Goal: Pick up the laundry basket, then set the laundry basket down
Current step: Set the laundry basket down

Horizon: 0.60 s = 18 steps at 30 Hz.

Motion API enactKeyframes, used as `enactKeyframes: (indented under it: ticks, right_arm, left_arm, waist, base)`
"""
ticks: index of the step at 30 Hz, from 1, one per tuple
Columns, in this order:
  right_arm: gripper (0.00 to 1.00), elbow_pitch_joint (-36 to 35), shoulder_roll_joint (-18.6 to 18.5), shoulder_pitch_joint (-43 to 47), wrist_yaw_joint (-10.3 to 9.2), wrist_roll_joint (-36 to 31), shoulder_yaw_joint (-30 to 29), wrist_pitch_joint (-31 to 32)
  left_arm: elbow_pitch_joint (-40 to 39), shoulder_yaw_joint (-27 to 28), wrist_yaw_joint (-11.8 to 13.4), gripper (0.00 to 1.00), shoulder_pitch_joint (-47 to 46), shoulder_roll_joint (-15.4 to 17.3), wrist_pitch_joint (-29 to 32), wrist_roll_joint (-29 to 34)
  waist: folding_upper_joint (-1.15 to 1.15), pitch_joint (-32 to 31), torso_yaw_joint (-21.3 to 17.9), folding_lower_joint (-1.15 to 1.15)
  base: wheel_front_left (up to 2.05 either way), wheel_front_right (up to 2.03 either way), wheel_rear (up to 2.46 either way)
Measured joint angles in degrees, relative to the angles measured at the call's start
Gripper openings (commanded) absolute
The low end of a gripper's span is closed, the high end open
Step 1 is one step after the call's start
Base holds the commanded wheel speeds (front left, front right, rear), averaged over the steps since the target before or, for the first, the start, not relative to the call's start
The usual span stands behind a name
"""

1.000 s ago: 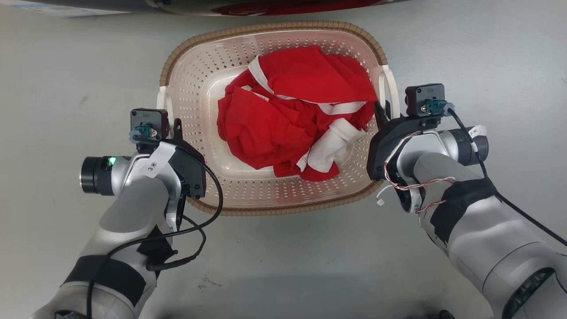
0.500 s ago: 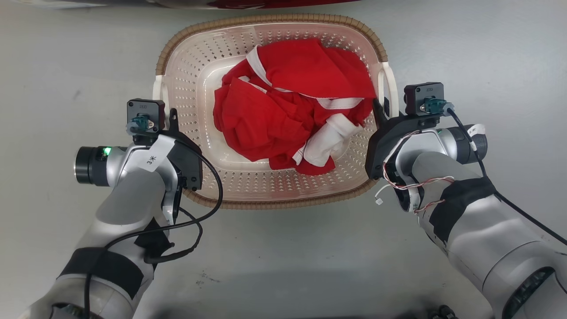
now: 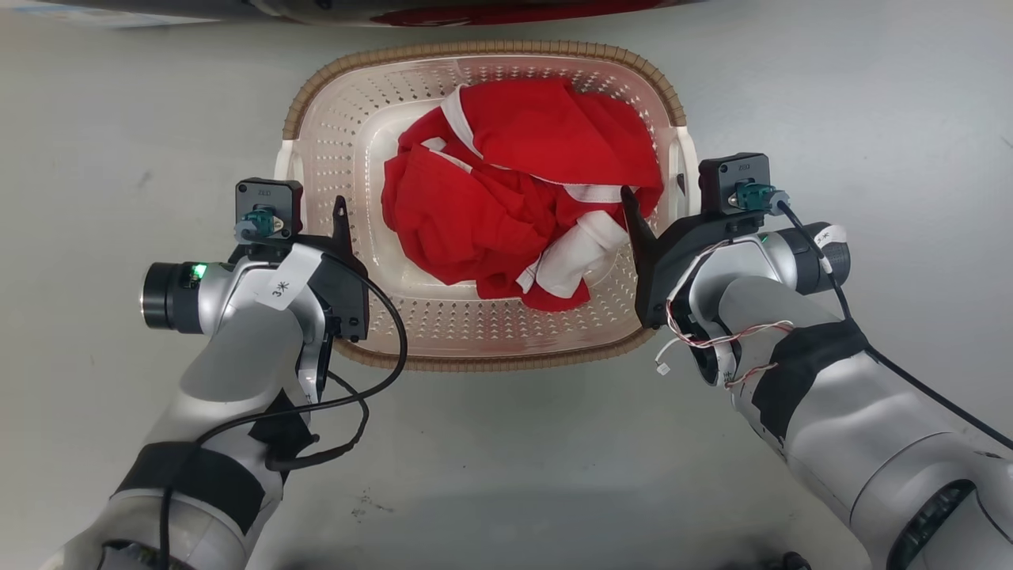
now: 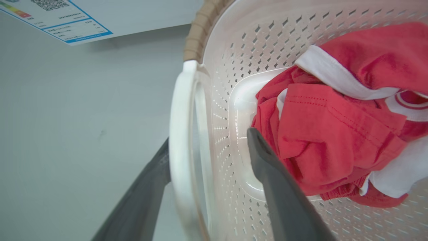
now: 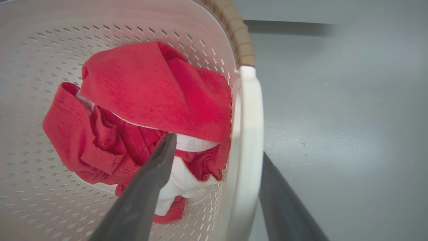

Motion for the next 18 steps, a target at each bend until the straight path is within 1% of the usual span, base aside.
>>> enactKeyframes:
  ticks: [8, 13, 18]
  right_arm:
    - [1.00, 1.31, 0.00, 0.01, 0.00, 0.22, 0.12, -0.36]
    - [1.00, 2.31, 0.10, 0.29, 0.00, 0.59, 0.13, -0.76]
    - [1.00, 2.92, 0.11, 2.19, 0.01, 1.12, 0.10, -1.51]
  left_arm:
    - [0.44, 0.43, 0.00, 1.00, 0.42, -0.02, -0.53, -0.19]
    - [0.69, 0.60, 0.00, 1.00, 2.37, -0.12, -1.01, -0.54]
    - [0.79, 1.04, -0.01, 1.00, 3.84, -0.22, -1.54, -0.90]
  waist:
    - [0.00, -1.99, -0.08, 0.00]
    - [0.00, -3.87, -0.20, 0.00]
    - [0.00, -6.18, -0.40, 0.00]
  base:
    - [0.00, 0.00, 0.00]
    - [0.00, 0.00, 0.00]
    - [0.00, 0.00, 0.00]
